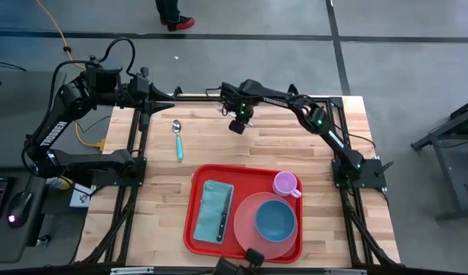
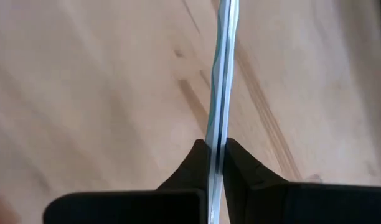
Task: Set up tray
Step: Put the blue fork on the blue table napkin to the left of the black table knife
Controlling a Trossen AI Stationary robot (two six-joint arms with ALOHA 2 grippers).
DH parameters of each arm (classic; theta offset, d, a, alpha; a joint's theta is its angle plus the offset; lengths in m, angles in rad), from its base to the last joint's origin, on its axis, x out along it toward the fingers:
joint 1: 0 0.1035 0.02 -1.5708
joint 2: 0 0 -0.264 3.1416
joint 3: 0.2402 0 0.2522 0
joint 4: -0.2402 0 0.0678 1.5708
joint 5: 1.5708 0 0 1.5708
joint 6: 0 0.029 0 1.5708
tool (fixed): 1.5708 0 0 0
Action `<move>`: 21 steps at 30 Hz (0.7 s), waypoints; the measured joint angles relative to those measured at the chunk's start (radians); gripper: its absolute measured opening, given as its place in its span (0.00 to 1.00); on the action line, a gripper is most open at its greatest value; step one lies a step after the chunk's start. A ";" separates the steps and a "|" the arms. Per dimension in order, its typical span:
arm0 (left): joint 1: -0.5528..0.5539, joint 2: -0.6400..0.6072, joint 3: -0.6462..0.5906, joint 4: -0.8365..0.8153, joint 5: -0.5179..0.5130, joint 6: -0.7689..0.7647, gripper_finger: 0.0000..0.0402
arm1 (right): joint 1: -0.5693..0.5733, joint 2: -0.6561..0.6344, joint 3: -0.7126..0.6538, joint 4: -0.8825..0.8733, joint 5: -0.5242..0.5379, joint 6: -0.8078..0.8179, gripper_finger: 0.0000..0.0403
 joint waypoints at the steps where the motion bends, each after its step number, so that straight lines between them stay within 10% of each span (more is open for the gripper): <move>1: 0.000 0.000 0.000 0.000 0.000 0.000 0.31 | 0.008 -0.019 0.000 0.004 0.009 0.000 0.01; 21: 0.000 0.031 -0.086 0.036 -0.069 -0.071 0.31 | 0.208 -0.490 0.002 0.054 0.245 0.071 0.00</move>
